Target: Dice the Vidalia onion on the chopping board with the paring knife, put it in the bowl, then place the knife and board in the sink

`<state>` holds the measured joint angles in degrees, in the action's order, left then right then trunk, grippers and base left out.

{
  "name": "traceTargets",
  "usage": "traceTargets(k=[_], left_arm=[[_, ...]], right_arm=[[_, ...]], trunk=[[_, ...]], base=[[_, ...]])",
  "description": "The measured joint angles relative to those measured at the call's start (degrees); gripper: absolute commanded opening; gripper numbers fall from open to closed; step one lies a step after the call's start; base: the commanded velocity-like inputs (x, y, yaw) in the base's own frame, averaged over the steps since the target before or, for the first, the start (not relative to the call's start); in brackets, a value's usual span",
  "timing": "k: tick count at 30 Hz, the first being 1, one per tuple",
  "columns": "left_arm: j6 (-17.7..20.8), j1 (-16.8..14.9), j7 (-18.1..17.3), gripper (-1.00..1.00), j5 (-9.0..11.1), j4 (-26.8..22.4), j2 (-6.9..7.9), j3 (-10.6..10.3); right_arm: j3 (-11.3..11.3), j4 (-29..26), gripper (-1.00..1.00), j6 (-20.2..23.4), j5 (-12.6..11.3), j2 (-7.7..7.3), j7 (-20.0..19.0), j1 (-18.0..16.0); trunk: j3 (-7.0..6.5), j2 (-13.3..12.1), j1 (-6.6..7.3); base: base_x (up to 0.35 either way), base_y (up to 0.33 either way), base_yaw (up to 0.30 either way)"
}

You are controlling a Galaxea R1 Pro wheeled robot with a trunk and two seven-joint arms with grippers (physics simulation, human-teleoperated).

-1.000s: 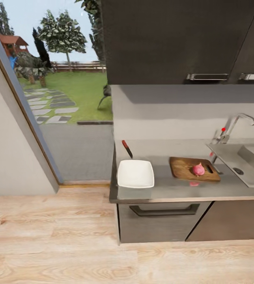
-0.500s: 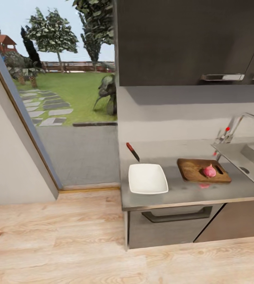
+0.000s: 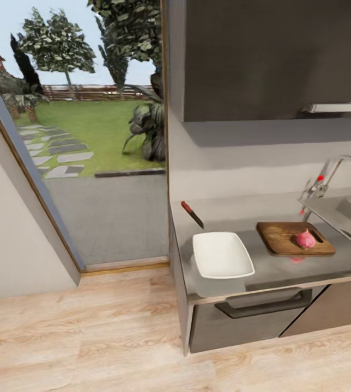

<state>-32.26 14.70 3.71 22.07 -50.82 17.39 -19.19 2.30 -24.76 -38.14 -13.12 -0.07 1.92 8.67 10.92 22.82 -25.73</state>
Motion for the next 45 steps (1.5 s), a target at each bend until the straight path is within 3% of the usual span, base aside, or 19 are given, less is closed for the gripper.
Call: traceTargets(k=[38,45], left_arm=[[0.00,0.00,-0.05,1.00,-0.04,0.67,-0.09,0.01],[0.00,0.00,-0.12,1.00,-0.11,1.27,-0.83,0.01]], right_arm=[[0.00,0.00,1.00,0.00,0.00,0.00,-0.01,0.00],[0.00,0.00,1.00,0.00,0.00,0.00,-0.01,0.00]], trunk=[[0.00,0.00,0.00],[0.00,0.00,0.00]], base=[[0.140,0.302,-0.099],[0.140,0.302,-0.029]])
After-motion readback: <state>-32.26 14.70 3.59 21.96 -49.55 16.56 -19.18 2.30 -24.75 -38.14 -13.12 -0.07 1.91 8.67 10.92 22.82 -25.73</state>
